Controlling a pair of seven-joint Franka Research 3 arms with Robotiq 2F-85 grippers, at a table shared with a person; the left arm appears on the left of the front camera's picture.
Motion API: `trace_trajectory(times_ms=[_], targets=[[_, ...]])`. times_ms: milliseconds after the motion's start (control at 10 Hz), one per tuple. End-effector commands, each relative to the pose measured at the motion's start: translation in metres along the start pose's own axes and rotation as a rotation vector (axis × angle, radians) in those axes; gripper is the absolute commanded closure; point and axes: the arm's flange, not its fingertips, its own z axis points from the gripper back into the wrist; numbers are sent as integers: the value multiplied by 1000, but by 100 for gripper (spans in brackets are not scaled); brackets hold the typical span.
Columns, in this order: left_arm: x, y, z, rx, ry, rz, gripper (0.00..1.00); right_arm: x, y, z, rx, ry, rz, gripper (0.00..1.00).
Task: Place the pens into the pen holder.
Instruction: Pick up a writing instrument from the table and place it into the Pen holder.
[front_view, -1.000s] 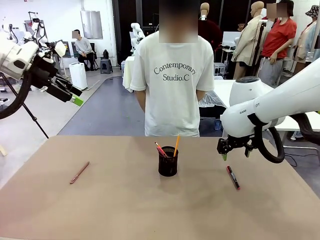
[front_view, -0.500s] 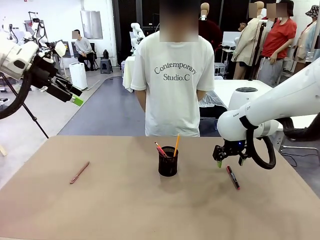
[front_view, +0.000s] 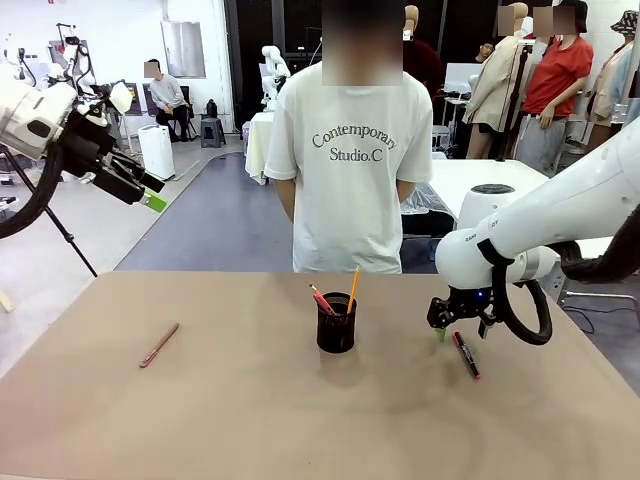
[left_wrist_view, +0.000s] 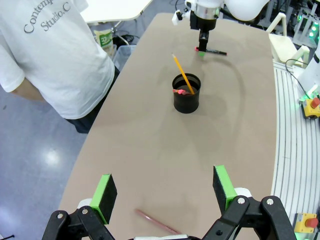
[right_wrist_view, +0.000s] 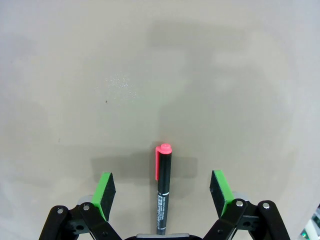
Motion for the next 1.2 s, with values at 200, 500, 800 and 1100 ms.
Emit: trace_trajectory(times_ms=[200,500,800,1100], targets=[[0,0,2,6,5,-1,0,9,-7,-5,-14,-29,34,30],[0,0,2,6,5,-1,0,10,-7,-4,-9,-20,26,90],[0,0,2,6,5,-1,0,9,-7,-5,-3,-8,24,100],[0,0,2,6,5,-1,0,11,-8,-1,43,5,66,100]])
